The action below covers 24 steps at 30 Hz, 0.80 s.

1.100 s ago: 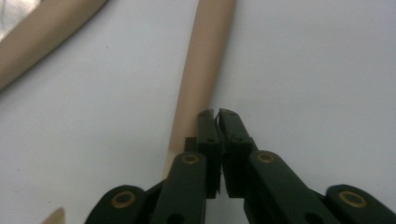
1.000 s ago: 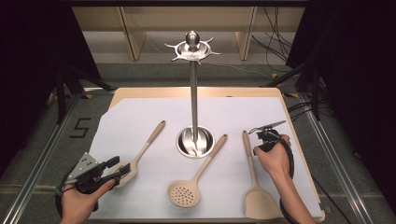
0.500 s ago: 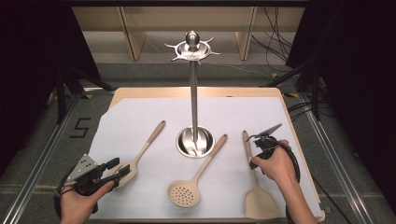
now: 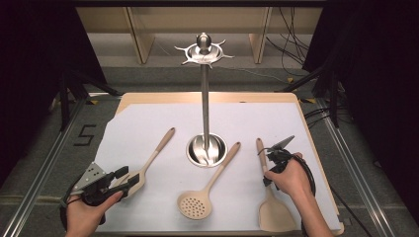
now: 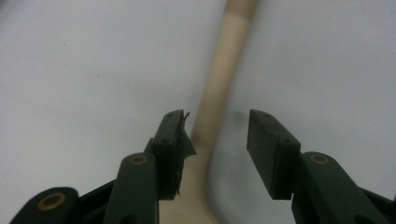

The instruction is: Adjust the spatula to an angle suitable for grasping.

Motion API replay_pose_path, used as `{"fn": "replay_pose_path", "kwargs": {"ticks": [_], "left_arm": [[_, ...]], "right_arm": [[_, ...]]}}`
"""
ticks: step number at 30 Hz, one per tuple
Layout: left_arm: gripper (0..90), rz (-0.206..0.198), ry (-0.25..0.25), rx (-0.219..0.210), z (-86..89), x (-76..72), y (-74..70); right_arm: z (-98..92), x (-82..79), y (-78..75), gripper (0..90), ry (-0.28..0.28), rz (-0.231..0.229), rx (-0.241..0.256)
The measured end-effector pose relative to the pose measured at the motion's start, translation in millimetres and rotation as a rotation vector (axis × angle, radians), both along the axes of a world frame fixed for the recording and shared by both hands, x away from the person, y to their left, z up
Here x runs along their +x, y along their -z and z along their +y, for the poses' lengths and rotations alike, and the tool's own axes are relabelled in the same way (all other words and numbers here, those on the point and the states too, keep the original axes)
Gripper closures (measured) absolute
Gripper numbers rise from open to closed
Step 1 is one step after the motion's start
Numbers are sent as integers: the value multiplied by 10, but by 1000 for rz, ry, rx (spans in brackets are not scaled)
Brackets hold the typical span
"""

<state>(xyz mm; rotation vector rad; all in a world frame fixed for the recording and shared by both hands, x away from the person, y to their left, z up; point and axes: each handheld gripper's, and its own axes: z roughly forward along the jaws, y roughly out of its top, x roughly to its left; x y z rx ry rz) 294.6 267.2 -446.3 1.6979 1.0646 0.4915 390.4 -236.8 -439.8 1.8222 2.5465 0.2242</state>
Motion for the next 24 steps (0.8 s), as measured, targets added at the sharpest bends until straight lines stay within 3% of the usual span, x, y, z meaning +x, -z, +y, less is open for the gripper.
{"fn": "replay_pose_path", "kwargs": {"ticks": [1,2,4,6,7,9,10,12,13,15,17,18,20,21,22,23,24], "left_arm": [[451,1,-1,1,0,2,1],[451,-2,3,-2,-1,7,5],[451,-1,7,-5,-7,9,7],[451,0,3,-7,-19,7,9],[451,3,1,4,-18,5,3],[451,0,5,5,-19,8,5],[451,1,5,7,-20,8,6],[451,4,7,9,-23,9,7],[451,4,10,8,-25,11,9],[451,6,13,5,-30,12,13],[451,4,15,7,-33,12,11],[451,2,17,8,-35,13,11],[452,1,16,9,-37,13,10],[452,2,17,8,-38,14,10],[452,2,17,8,-39,14,9],[452,0,18,6,-41,15,9],[452,0,18,6,-41,15,9]], "right_arm": [[14,-3,9,585,-3,12,10],[79,-14,11,588,67,24,30],[95,-22,37,601,68,24,31],[68,6,75,608,18,-4,20],[90,4,54,611,50,63,2],[111,0,67,615,68,65,9],[116,0,83,621,71,58,21],[91,23,136,653,20,7,12],[90,39,119,662,14,23,8],[149,21,99,687,98,61,-1],[179,22,96,747,124,64,4],[179,38,88,750,143,109,35],[175,36,85,761,141,107,27],[196,31,85,768,187,89,1],[159,29,102,774,175,75,4],[178,32,84,784,234,96,25],[178,32,84,784,234,96,25]]}}
